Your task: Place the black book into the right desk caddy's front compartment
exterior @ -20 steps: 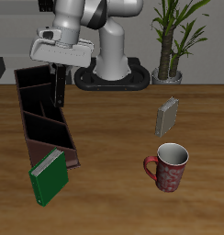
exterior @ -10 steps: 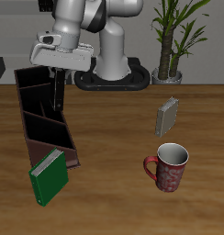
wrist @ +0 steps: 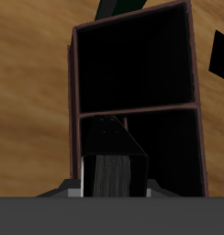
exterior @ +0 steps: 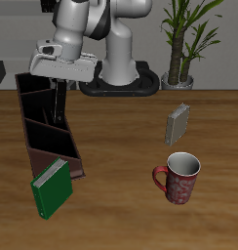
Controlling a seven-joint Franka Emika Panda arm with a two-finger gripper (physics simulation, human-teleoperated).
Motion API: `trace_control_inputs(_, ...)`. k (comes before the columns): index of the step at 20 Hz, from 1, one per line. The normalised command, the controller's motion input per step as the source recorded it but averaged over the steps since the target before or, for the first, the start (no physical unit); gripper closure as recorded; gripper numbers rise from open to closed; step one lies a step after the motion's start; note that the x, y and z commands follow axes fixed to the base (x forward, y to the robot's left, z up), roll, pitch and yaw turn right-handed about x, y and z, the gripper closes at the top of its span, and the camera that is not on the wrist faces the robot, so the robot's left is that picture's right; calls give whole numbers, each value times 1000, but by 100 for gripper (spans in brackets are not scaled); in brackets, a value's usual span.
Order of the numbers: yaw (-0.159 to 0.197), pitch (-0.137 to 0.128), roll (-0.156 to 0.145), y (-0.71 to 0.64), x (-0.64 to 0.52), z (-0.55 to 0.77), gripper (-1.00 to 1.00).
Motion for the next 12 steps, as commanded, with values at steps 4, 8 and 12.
trace_control_inputs(4, 3, 33, 14, 74, 46, -197, 100)
trace_control_inputs(8, 8, 38, 16, 25, 41, -190, 100)
trace_control_inputs(12, -15, 34, -2, -76, -27, -189, 100)
